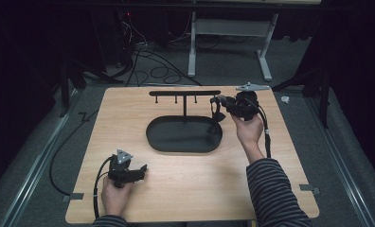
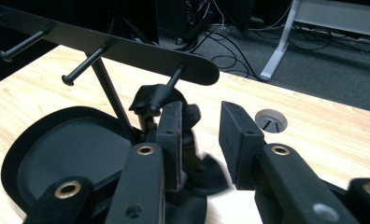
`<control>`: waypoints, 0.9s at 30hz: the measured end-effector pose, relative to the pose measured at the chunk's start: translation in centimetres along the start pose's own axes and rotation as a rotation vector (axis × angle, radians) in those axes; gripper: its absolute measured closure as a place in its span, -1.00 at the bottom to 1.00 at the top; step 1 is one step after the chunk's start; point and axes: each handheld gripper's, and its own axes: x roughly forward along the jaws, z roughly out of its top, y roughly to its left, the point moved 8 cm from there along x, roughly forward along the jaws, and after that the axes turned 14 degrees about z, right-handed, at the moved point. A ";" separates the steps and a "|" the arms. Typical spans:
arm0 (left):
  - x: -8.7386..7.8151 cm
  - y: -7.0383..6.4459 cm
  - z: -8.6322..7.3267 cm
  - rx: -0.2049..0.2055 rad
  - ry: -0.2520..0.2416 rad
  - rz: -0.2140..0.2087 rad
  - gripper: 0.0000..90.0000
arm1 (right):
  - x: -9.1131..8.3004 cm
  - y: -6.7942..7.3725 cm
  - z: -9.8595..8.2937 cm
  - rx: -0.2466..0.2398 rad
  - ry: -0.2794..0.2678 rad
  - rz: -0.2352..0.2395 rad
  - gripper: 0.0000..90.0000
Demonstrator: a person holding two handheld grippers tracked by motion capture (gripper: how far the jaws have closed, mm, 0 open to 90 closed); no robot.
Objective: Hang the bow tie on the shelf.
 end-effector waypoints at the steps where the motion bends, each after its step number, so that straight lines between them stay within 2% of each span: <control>1: 0.0 0.0 0.0 0.000 0.000 0.000 -0.64 | -0.1 0.0 0.0 -0.003 -0.001 0.001 0.57; 27: 0.0 0.0 0.0 0.000 0.000 0.000 -0.64 | -3.6 -0.4 -1.2 0.001 -0.031 0.023 0.34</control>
